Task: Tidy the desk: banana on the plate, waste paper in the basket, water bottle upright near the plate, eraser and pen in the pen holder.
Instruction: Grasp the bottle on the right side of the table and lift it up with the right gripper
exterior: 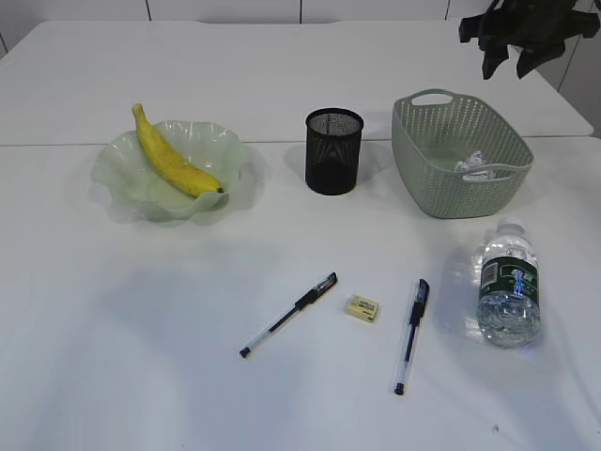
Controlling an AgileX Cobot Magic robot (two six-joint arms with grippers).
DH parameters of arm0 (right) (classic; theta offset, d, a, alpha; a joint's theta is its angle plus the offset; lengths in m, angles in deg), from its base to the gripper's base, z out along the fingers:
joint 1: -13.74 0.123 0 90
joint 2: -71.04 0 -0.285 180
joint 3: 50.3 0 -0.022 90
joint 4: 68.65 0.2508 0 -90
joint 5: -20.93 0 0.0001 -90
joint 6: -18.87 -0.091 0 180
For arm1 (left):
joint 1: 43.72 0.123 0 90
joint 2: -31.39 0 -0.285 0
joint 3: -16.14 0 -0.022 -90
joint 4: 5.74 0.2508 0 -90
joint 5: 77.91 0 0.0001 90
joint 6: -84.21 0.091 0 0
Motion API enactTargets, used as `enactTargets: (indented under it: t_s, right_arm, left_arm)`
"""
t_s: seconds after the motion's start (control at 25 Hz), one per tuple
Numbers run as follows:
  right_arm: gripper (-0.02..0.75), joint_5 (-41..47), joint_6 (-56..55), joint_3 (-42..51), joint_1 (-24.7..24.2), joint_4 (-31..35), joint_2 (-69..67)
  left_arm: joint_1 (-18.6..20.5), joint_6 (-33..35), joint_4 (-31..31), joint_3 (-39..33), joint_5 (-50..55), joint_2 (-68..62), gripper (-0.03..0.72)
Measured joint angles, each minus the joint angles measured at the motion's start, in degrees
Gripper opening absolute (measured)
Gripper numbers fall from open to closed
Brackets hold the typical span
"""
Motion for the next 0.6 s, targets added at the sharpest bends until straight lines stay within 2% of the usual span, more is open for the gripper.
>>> enactTargets:
  t_s: [0.32,0.6]
  right_arm:
    - [0.359,0.21,-4.20,0.00,-0.08,8.35,1.26]
    - [0.359,0.21,-4.87,0.00,-0.08,9.78,3.11]
  left_arm:
    - [0.00,-0.29,0.00,0.00,-1.31,0.00,0.276]
    - [0.00,-0.33,0.00,0.00,-1.70,0.00,0.276]
